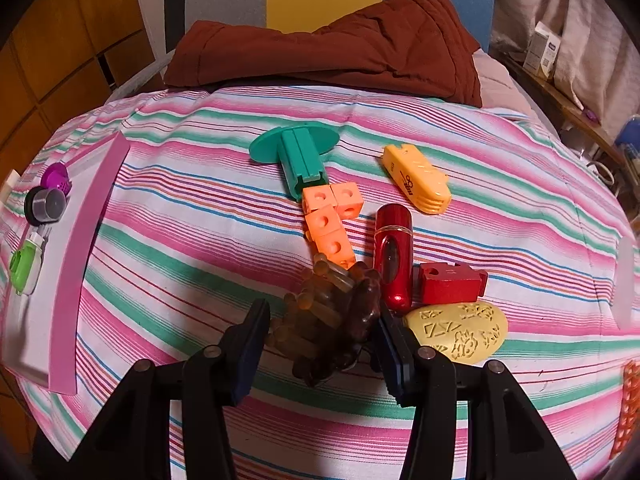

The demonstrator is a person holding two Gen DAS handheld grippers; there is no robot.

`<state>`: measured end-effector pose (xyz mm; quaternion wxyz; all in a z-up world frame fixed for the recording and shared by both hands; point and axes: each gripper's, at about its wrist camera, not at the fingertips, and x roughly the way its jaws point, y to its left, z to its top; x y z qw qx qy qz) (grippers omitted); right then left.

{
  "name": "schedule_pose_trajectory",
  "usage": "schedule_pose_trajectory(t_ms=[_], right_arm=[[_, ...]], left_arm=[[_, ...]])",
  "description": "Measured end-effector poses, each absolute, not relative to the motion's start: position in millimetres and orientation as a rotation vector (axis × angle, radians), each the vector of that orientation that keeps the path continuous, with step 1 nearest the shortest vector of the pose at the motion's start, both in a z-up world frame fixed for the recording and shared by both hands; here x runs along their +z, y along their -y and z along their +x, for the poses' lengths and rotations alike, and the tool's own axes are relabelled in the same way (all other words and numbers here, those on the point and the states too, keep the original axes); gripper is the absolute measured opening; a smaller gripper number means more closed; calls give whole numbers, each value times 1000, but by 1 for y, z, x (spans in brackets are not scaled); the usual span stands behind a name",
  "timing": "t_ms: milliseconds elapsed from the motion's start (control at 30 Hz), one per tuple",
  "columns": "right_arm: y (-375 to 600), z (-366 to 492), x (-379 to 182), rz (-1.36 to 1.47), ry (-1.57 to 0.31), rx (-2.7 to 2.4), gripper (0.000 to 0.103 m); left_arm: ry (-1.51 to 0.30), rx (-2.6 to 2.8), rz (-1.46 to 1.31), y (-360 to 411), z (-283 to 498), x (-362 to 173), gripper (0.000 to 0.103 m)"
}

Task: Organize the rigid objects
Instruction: 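Carry the brown bristle block into the tray with the right gripper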

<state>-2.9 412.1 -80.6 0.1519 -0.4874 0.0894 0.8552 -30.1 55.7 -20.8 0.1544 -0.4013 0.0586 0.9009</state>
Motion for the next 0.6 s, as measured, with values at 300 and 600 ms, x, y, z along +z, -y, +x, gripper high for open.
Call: schedule_pose_trajectory(t_ms=[300, 600], right_arm=[[-392, -1, -78, -1422, -266, 2496, 52], [-357, -1, -77, -1439, -287, 2547, 52]], left_arm=[[-135, 2582, -1170, -41, -25, -23, 53], [-105, 2591, -1193, -27, -23, -28, 53]])
